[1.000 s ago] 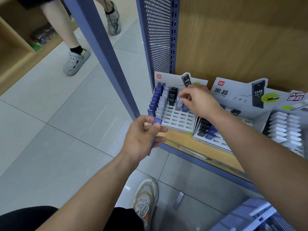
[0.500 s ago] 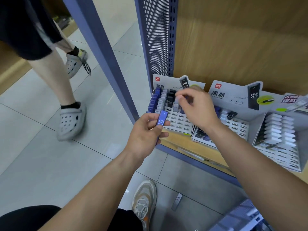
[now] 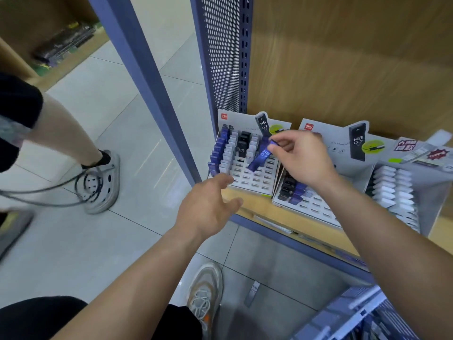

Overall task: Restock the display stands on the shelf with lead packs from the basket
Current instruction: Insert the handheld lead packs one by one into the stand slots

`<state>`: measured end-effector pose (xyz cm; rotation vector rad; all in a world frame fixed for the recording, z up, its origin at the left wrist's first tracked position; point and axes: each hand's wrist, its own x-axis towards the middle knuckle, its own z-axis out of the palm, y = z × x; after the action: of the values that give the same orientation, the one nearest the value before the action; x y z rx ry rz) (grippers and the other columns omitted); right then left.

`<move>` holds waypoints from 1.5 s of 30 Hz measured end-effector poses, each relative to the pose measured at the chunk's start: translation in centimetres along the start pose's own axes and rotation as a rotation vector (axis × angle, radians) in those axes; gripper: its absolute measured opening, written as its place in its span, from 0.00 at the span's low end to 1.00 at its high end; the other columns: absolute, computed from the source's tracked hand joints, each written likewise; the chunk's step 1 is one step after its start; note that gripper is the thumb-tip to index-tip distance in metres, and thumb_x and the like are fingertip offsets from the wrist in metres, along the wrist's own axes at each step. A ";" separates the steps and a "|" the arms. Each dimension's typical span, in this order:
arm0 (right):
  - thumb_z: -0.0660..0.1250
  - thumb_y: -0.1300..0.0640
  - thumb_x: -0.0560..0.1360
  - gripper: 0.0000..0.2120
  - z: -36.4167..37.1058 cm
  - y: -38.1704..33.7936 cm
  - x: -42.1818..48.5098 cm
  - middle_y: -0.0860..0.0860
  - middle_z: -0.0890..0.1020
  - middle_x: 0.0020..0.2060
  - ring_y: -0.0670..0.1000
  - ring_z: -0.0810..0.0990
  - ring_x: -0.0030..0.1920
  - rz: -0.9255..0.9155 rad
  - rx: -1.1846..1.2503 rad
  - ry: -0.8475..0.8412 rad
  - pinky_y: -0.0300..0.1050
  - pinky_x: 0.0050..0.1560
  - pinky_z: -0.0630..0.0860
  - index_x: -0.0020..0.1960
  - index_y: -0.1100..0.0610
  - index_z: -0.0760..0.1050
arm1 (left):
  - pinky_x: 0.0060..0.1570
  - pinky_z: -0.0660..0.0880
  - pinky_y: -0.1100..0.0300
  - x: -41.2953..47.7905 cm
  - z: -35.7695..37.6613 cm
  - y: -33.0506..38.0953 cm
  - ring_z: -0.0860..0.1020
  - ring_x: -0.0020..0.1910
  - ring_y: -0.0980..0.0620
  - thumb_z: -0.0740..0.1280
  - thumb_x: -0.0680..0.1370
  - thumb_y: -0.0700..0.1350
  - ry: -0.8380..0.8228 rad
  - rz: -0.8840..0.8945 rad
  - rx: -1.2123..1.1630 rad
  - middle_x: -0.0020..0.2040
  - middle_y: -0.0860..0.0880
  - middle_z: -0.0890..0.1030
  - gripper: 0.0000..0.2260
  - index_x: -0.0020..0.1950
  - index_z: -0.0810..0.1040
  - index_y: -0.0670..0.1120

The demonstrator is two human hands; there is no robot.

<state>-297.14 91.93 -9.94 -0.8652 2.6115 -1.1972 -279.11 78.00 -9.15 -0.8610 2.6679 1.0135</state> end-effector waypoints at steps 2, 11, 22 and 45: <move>0.71 0.56 0.77 0.10 0.4 0.8 0.4 0.47 0.83 0.44 0.44 0.79 0.42 0.003 -0.118 -0.033 0.34 0.47 0.75 0.58 0.55 0.82 | 0.62 0.75 0.52 0.0 0.0 0.0 0.76 0.62 0.51 0.69 0.78 0.59 -0.052 0.012 0.096 0.69 0.54 0.76 0.24 0.73 0.71 0.56; 0.70 0.57 0.77 0.07 3.1 2.4 0.4 0.54 0.85 0.45 0.55 0.82 0.46 -0.125 -0.302 -0.091 0.56 0.49 0.81 0.54 0.56 0.82 | 0.62 0.75 0.51 0.5 0.4 -0.2 0.74 0.65 0.50 0.67 0.77 0.60 -0.065 0.037 0.177 0.69 0.53 0.75 0.24 0.71 0.72 0.54; 0.71 0.57 0.77 0.07 3.2 3.4 0.5 0.55 0.82 0.47 0.57 0.80 0.48 -0.147 -0.375 -0.083 0.55 0.47 0.79 0.54 0.57 0.82 | 0.60 0.74 0.54 0.6 0.7 -0.4 0.75 0.61 0.51 0.68 0.78 0.58 -0.063 0.058 0.137 0.66 0.52 0.76 0.21 0.69 0.74 0.53; 0.69 0.52 0.77 0.11 2.6 2.2 -4.5 0.49 0.78 0.51 0.51 0.77 0.51 -0.044 -0.252 0.054 0.48 0.50 0.77 0.59 0.53 0.80 | 0.59 0.76 0.52 -0.2 1.4 -0.3 0.77 0.58 0.48 0.69 0.79 0.53 -0.122 0.114 0.166 0.63 0.50 0.78 0.20 0.69 0.74 0.50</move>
<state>-293.48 93.84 -13.76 -0.9491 2.8444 -0.9252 -278.81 78.87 -10.33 -0.6016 2.6763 0.8229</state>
